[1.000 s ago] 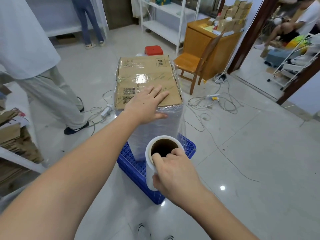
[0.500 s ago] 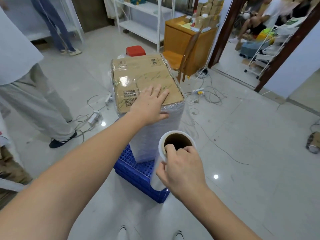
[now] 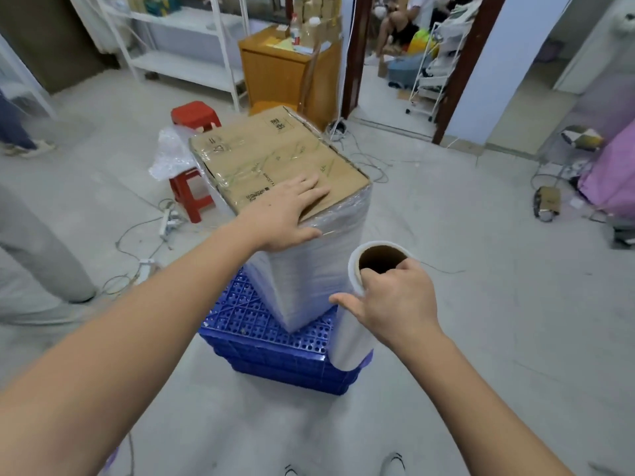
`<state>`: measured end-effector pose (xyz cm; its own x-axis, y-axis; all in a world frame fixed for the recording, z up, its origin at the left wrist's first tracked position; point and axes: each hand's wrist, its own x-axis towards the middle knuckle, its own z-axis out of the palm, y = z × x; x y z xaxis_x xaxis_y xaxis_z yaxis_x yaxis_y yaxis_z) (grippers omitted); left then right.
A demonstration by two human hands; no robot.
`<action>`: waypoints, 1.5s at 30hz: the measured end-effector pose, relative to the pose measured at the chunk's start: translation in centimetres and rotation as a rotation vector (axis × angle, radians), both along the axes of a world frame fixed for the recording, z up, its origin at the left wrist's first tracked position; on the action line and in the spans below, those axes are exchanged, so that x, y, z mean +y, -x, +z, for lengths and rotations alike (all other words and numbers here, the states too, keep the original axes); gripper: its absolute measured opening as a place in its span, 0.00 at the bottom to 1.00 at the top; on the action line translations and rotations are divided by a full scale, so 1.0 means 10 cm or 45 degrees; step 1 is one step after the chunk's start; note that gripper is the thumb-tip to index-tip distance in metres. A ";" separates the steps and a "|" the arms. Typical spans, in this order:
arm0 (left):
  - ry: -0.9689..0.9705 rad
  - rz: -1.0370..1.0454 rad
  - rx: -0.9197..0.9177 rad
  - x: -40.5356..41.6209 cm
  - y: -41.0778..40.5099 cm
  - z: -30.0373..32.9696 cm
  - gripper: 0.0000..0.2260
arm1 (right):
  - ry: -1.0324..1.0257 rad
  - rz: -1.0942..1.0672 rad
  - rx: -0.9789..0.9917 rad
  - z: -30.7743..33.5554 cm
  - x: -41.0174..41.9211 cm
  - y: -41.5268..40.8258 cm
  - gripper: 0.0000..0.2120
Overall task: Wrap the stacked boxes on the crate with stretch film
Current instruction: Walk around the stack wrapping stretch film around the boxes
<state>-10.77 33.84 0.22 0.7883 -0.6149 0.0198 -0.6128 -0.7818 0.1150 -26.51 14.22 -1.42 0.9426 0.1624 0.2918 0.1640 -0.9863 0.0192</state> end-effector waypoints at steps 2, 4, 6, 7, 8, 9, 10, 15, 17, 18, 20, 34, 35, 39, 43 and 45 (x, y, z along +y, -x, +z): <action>0.016 0.002 0.003 -0.08 0.01 -0.01 0.39 | -0.019 0.010 -0.084 -0.07 0.00 0.04 0.27; 0.013 0.010 0.000 -0.12 0.01 -0.01 0.38 | 0.001 0.054 -0.123 -0.11 0.00 0.10 0.24; 0.021 0.013 0.011 -0.11 0.00 -0.01 0.37 | 0.023 0.096 -0.144 -0.09 0.00 0.18 0.24; 0.029 0.018 0.014 -0.09 0.00 -0.01 0.37 | 0.028 0.115 -0.151 -0.07 -0.01 0.21 0.25; 0.033 0.023 0.014 -0.08 0.00 0.00 0.37 | 0.029 0.138 -0.158 -0.05 -0.02 0.23 0.26; 0.037 0.026 0.016 -0.07 0.00 0.00 0.37 | 0.035 0.178 -0.155 -0.04 -0.03 0.26 0.26; 0.040 0.028 0.021 -0.07 0.00 0.01 0.37 | 0.050 0.225 -0.149 -0.04 -0.03 0.29 0.26; 0.047 0.046 0.030 -0.13 -0.01 0.02 0.36 | 0.076 0.513 -0.125 -0.08 0.04 0.39 0.22; 0.033 0.047 0.026 -0.13 0.00 0.02 0.36 | 0.070 0.599 -0.128 -0.07 0.10 0.39 0.22; 0.027 0.048 0.020 -0.13 0.00 0.02 0.36 | 0.069 0.638 -0.130 -0.06 0.13 0.38 0.23; 0.022 0.047 0.009 -0.12 0.02 0.02 0.36 | 0.075 0.724 -0.110 -0.05 0.20 0.38 0.23; 0.053 0.052 -0.020 -0.16 0.08 0.00 0.36 | 0.059 0.741 0.068 -0.10 0.32 0.55 0.13; 0.059 0.049 -0.021 -0.14 0.08 0.00 0.36 | 0.054 0.718 0.075 -0.09 0.34 0.57 0.12; 0.080 0.045 -0.020 -0.10 0.08 0.00 0.36 | 0.058 0.557 0.114 -0.08 0.42 0.66 0.11; 0.119 0.034 -0.032 -0.07 0.08 -0.02 0.36 | -0.002 0.283 0.112 -0.12 0.63 0.80 0.14; 0.153 0.017 -0.053 -0.04 0.09 -0.04 0.35 | -0.019 0.201 0.082 -0.18 0.72 0.82 0.13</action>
<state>-11.66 33.48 -0.23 0.7936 -0.5954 0.1256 -0.6084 -0.7722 0.1832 -34.73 21.45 -3.23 0.9224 0.3062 0.2352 0.3175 -0.9482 -0.0106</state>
